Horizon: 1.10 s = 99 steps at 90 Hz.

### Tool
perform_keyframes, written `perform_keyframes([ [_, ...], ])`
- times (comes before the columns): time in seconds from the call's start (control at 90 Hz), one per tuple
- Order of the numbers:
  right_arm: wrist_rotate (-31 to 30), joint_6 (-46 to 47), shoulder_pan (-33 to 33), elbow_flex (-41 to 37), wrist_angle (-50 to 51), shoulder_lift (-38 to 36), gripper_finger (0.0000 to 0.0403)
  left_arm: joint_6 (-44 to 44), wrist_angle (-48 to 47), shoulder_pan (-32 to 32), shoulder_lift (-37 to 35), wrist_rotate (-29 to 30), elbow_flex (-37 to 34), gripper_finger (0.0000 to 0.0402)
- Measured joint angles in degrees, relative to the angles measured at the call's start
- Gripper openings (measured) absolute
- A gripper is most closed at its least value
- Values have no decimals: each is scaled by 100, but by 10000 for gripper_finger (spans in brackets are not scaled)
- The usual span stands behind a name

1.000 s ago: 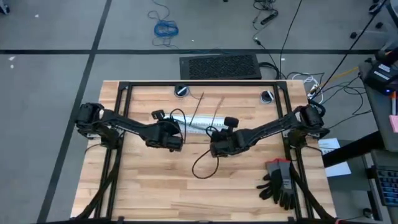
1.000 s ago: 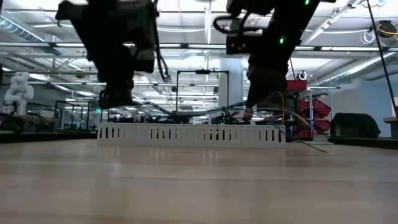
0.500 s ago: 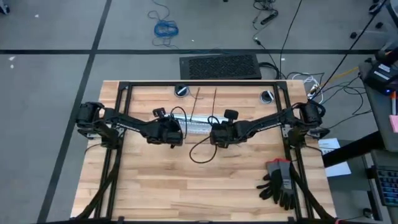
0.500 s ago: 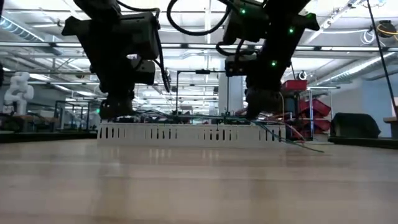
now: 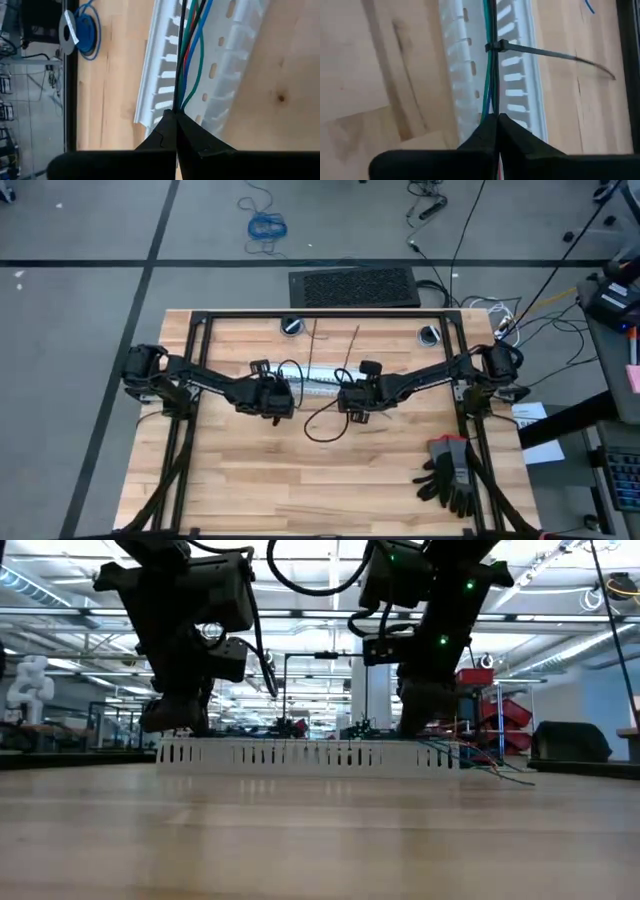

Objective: Ziptie cables
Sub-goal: Put the ziptied cables into the cable duct

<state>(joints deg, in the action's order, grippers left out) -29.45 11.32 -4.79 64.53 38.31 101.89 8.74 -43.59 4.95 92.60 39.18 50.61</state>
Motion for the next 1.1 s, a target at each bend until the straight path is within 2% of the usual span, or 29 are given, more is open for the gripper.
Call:
perform_keyframes([
  [0.133, -16, -18, -25, 2, 4, 0, 34, -8, -288, 0, 0, -111, 0, 5],
  [0.244, -179, -42, 23, 2, 19, 0, 51, -16, -233, 0, 0, -426, 1, 31],
  [0.333, -656, 61, 32, 2, 115, 0, 64, -12, -162, 1, -11, -550, 11, 61],
  [0.444, -1556, 590, 28, 6, 527, 0, 74, 115, -164, 55, -10, -713, 12, 96],
  [0.511, -1814, 819, -10, 7, 816, 0, 76, 136, -169, 85, 0, -832, 7, 112],
  [0.656, -1710, 833, -176, 7, 1010, 0, 77, 134, -173, 119, 0, -829, 7, 127],
  [0.744, -1365, 613, -262, 7, 965, 0, 77, 114, -173, 114, 0, -824, 7, 128],
  [0.978, -1160, -119, -363, 11, 1084, 0, 77, -109, -168, 114, 0, -872, 7, 128],
  [1.1, -953, 70, -405, 180, 1544, 4, 77, -236, -319, 114, 0, -988, 69, 128],
])
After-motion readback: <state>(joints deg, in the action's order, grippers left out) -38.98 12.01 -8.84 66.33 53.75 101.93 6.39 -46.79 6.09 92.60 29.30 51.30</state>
